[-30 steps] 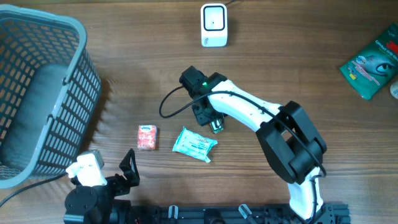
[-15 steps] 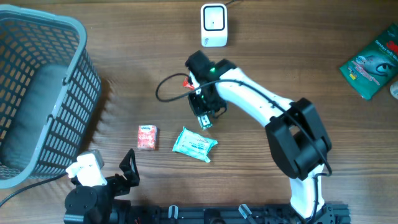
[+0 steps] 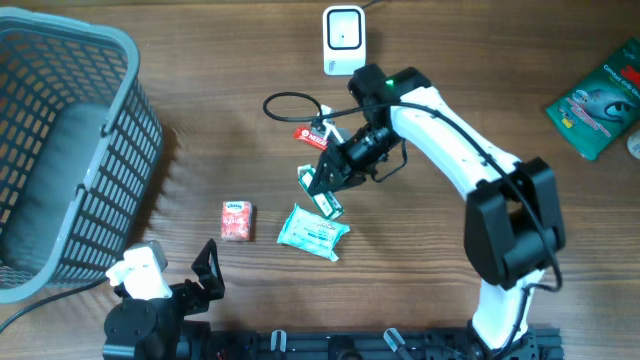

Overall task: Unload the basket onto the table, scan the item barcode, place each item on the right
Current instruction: 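Hold the gum pack in front of the white scanner, then carry the gum pack to the right side and release it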

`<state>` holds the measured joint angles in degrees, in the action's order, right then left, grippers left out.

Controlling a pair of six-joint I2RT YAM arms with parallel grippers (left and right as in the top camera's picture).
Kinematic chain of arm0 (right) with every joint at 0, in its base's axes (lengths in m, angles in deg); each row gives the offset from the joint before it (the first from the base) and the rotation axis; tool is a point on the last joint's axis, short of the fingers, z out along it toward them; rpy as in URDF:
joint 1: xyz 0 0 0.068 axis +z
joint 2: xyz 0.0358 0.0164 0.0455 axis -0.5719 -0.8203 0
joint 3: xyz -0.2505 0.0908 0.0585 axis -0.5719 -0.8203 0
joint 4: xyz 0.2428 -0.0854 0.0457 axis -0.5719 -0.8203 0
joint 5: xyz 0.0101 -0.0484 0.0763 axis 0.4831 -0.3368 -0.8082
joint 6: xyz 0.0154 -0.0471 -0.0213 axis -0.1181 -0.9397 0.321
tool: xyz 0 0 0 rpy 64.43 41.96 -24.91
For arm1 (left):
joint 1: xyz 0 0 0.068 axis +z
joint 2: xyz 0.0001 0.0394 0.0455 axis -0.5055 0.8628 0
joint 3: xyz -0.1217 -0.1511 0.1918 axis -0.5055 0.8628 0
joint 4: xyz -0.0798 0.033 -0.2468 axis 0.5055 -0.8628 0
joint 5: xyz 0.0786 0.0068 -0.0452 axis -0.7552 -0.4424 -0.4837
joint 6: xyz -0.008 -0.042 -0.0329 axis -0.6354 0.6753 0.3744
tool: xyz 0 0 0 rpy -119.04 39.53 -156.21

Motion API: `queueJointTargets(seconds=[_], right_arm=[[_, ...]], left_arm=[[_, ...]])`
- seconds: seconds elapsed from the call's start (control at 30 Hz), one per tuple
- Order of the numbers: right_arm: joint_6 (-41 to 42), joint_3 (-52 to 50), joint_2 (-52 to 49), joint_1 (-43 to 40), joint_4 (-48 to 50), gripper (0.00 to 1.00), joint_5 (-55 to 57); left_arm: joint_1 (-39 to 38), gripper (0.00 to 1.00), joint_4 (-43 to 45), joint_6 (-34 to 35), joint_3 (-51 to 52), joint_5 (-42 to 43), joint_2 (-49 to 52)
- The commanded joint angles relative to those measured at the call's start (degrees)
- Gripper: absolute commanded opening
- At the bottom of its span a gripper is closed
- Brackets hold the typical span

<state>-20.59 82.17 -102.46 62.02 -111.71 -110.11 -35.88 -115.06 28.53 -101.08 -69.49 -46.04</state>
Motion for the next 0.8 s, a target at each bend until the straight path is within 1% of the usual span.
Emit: queueJointTargets(seconds=[0.0, 0.03, 0.1, 0.13, 0.17, 0.2, 0.23, 0.3, 0.37, 0.47, 0.57, 0.67, 0.77], right_arm=[[8.1, 1.2, 5.5, 0.4, 4.9, 0.13, 21.1], [11.3, 1.2, 6.4, 0.4, 7.3, 0.13, 29.2], [13.6, 1.2, 7.8, 0.4, 11.6, 0.11, 40.4], [13.4, 1.2, 8.1, 0.4, 14.1, 0.12, 44.2], [12.7, 1.2, 8.3, 0.4, 18.8, 0.13, 49.2], [12.2, 1.1, 8.3, 0.4, 22.1, 0.12, 52.6], [10.8, 1.1, 8.1, 0.4, 26.4, 0.08, 56.3], [6.6, 1.1, 7.8, 0.4, 33.8, 0.05, 60.2], [0.5, 1.1, 7.3, 0.4, 41.9, 0.05, 63.5], [-3.0, 1.1, 6.3, 0.4, 51.6, 0.05, 70.8], [-10.3, 1.1, 3.6, 0.4, 62.0, 0.04, 78.2], [-21.3, 1.1, -1.0, 0.7, 74.9, 0.05, 85.4], [-31.9, 1.1, -6.2, 1.2, 86.5, 0.04, 88.4]], left_arm=[[-0.3, 1.0, 0.1, -0.8, 0.3, -0.8, -0.2], [-0.3, 1.0, 0.1, -0.8, 0.3, -0.8, -0.2], [-0.3, 1.0, 0.1, -0.8, 0.3, -0.8, -0.2], [-0.3, 1.0, 0.1, -0.8, 0.3, -0.8, -0.2], [-0.3, 1.0, 0.1, -0.8, 0.3, -0.8, -0.2], [-0.3, 1.0, 0.1, -0.8, 0.3, -0.8, -0.2], [-0.3, 1.0, 0.1, -0.8, 0.3, -0.8, -0.2], [-0.3, 1.0, 0.1, -0.8, 0.3, -0.8, -0.2], [-0.3, 1.0, 0.1, -0.8, 0.3, -0.8, -0.2], [-0.3, 1.0, 0.1, -0.8, 0.3, -0.8, -0.2], [-0.3, 1.0, 0.1, -0.8, 0.3, -0.8, -0.2], [-0.3, 1.0, 0.1, -0.8, 0.3, -0.8, -0.2], [-0.3, 1.0, 0.1, -0.8, 0.3, -0.8, -0.2]])
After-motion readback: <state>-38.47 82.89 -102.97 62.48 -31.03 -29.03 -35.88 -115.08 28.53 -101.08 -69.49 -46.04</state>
